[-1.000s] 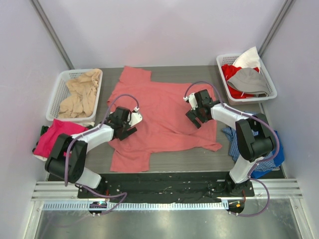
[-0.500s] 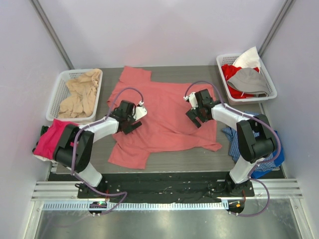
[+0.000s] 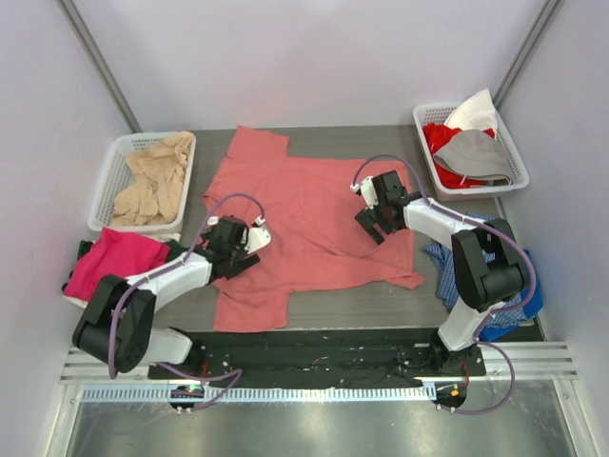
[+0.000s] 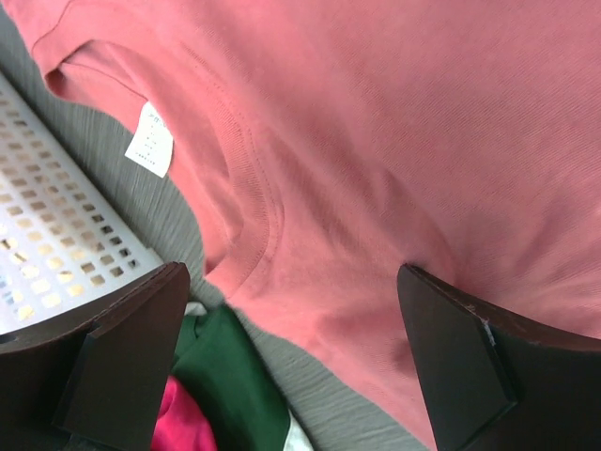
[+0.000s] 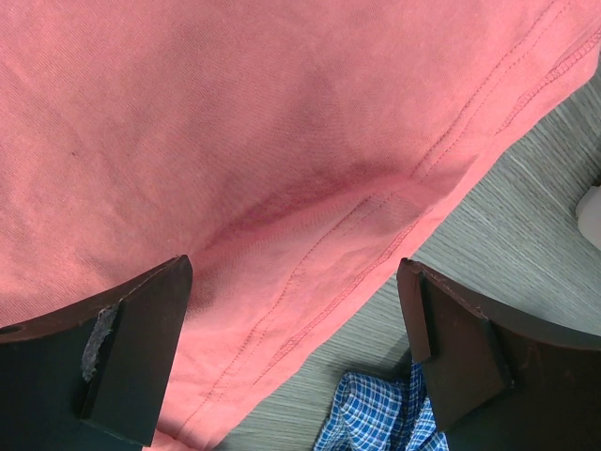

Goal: Fold and stack the t-shirts
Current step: Flatten the tshirt out

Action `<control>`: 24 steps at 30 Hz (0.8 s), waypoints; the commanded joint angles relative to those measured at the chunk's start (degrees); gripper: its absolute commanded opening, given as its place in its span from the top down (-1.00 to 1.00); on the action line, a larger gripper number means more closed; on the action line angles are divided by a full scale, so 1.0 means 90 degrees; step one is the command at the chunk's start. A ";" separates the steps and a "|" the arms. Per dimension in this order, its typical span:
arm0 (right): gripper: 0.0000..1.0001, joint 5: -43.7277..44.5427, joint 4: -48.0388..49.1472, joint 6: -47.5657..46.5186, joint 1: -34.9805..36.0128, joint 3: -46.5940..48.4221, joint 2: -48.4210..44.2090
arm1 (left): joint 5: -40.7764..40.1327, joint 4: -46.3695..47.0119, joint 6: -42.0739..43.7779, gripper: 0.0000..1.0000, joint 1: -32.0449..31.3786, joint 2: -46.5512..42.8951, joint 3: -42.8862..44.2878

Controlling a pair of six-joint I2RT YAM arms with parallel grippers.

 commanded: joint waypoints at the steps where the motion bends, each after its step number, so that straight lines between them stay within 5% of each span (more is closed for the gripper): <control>1: -0.99 0.0022 0.0098 0.0087 0.0037 0.0166 -0.0346 | -0.0256 -0.0201 0.0119 -0.99 0.0004 -0.0204 -0.0138; 15: -1.00 -0.0309 -0.0439 0.0077 0.0067 -0.0156 -0.1674 | -0.0111 -0.0299 -0.0701 -0.99 0.0004 -0.0995 0.1073; 24: -0.81 -0.0779 -0.3280 -0.0987 0.0077 -0.0438 -0.2493 | 0.0076 -0.0055 -0.1131 -0.99 0.0004 -0.0469 0.1649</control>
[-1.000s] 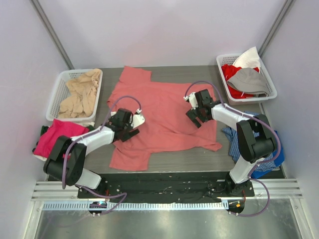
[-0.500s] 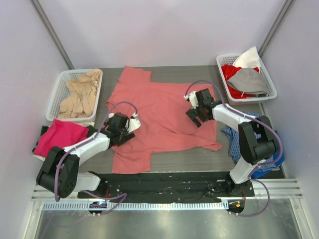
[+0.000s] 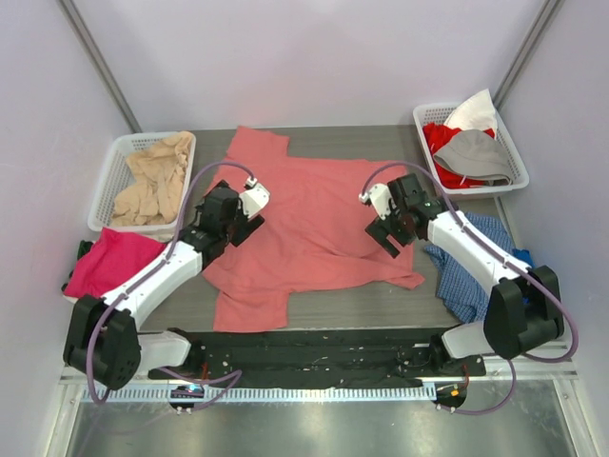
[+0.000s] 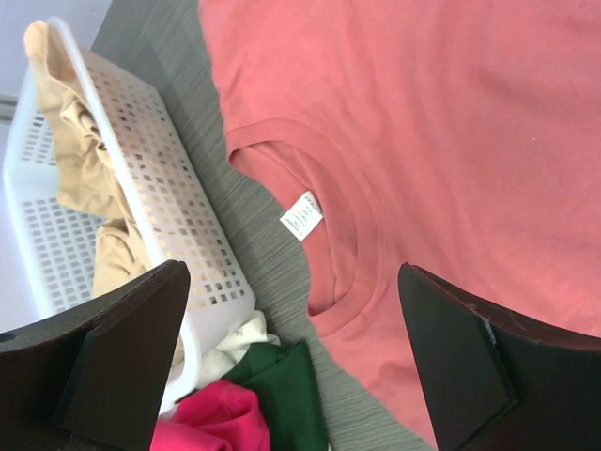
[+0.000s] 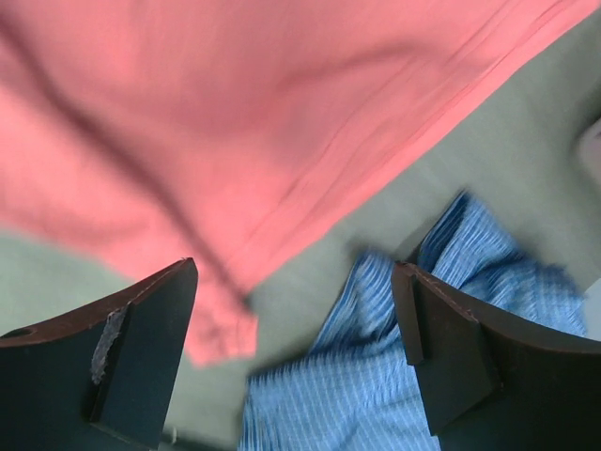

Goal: Fold and stack the t-shirts
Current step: Flatten the tshirt out

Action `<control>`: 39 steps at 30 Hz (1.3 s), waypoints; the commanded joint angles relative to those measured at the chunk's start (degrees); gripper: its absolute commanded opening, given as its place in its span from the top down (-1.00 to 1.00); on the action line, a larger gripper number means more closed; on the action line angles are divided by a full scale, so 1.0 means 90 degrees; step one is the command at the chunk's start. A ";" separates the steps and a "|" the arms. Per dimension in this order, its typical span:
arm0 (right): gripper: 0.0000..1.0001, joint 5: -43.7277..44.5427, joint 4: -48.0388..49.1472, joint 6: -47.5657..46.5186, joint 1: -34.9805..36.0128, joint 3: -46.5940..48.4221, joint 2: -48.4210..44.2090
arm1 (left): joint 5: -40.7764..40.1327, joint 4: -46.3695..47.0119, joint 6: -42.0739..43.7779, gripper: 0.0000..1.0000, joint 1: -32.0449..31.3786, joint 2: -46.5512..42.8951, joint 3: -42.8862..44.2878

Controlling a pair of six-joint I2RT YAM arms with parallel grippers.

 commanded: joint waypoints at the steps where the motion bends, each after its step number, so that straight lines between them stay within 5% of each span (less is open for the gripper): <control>1: -0.73 -0.0060 -0.1631 -0.0744 0.0026 -0.0475 -0.0869 | 0.0205 0.0270 -0.0291 -0.99 0.0004 0.0355 0.0362; 15: -0.22 -0.0382 -0.2015 -0.1185 0.0025 -0.1296 -0.1497 | 0.0263 0.0524 -0.0389 -0.99 -0.0006 0.0951 0.0607; 39: -0.08 -0.0372 -0.0696 -0.1702 -0.0580 -0.1424 -0.0189 | 0.0244 0.0817 -0.0291 -0.99 0.0004 0.1176 0.0353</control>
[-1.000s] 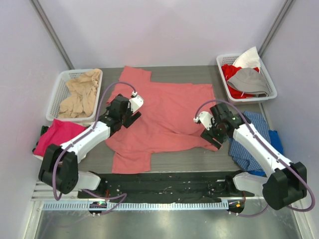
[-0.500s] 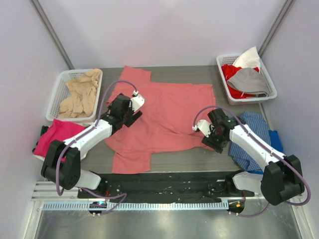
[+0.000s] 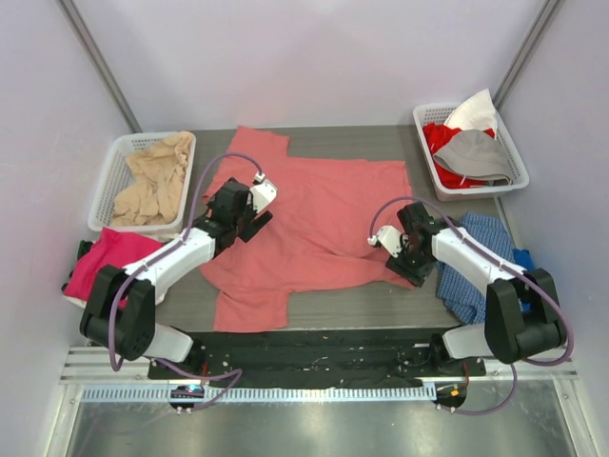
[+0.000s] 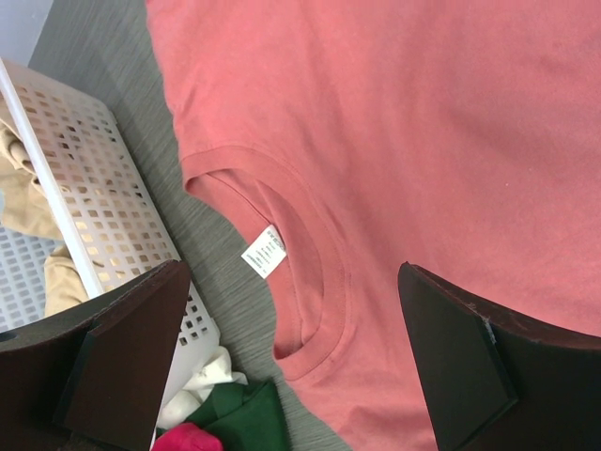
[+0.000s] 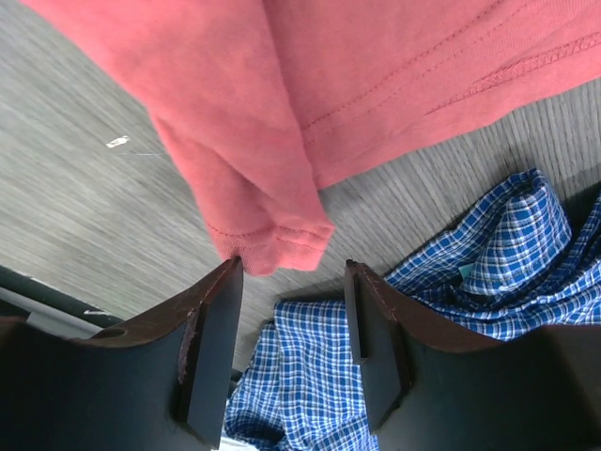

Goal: Fold and stack the t-shirts
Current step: Flatten the tshirt out

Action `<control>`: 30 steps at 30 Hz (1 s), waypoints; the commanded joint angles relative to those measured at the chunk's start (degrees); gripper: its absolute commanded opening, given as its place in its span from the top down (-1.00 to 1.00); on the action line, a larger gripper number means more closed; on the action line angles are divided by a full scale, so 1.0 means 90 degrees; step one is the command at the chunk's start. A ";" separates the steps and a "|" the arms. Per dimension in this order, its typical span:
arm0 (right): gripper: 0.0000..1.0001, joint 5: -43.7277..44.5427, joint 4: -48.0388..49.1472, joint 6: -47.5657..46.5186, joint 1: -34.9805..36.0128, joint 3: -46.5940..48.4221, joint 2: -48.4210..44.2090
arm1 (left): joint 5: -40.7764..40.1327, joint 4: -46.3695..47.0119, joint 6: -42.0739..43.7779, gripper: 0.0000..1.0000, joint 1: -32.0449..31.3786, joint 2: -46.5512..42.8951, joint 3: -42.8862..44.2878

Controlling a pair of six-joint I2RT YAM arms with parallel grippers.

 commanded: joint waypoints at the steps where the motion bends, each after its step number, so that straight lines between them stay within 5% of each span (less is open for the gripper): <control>1: -0.07 -0.0129 0.0224 -0.0228 -0.0162 0.0118 0.0156 | 0.0018 0.0448 0.0025 -0.99 0.0004 0.0020 -0.0026; 30: -0.03 -0.0832 -0.0010 -0.0150 -0.0289 0.0392 -0.0185 | -0.0021 0.0644 0.0113 -0.99 0.0004 0.0020 -0.0367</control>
